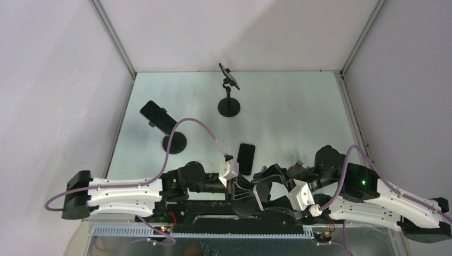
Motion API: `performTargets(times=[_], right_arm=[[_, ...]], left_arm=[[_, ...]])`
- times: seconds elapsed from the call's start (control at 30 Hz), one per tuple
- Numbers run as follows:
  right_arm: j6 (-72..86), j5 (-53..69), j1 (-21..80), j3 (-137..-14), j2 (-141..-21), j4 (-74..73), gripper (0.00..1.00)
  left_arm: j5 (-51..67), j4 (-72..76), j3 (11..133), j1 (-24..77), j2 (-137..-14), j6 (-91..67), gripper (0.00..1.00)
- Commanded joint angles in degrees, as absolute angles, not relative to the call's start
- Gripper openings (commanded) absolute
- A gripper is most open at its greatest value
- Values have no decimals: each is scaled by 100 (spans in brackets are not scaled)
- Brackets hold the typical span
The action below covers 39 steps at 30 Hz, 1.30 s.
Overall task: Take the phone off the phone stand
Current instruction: Adjust the phone stand with the phone.
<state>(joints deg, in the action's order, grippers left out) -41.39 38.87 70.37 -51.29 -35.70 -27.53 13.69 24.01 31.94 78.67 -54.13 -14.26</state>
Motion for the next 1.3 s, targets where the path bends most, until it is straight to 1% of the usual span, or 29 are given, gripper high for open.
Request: performTargets(times=[0.0,0.07,0.17,0.33,0.47,0.57,0.67,0.73,0.8,0.87,1.03,1.27], right_arm=[[-3778,3891,7075,-5309,-3507,-2017,0],[-3567,3793,7072,-5304,-3499,-1995,0],[-3178,3672,7072,-5308,-3502,-1937,0],[-2533,3499,7074,-5308,-3550,-1806,0],[-1931,3082,7073,-5309,-3618,-1757,0],[-1178,2176,7071,-5309,-3691,-1713,0],[-208,868,7073,-5309,-3757,-1676,0],[243,205,7069,-5309,-3788,-1741,0],[589,-349,7065,-5307,-3823,-1815,0],[918,-657,7037,-5308,-3897,-1881,0],[1616,-722,6857,-5304,-4251,-2178,0],[2206,-412,6578,-5304,-4632,-2282,0]], left_arm=[[1469,2276,3493,7844,-5460,-836,1],[1557,2215,3494,7840,-5445,-705,2],[1507,2064,3501,7843,-5426,-537,0],[1104,1964,3471,7840,-5315,-354,0],[613,1845,3409,7845,-5138,-302,0],[81,1660,3358,7842,-4960,-309,0],[-487,1569,3298,7841,-4797,-299,0],[-690,1551,3225,7844,-4676,-296,0],[-849,1555,3147,7845,-4548,-298,0],[-960,1559,3083,7845,-4445,-292,0],[-983,1470,3051,7848,-4339,-218,0],[-809,1467,2979,7852,-4363,-358,0]])
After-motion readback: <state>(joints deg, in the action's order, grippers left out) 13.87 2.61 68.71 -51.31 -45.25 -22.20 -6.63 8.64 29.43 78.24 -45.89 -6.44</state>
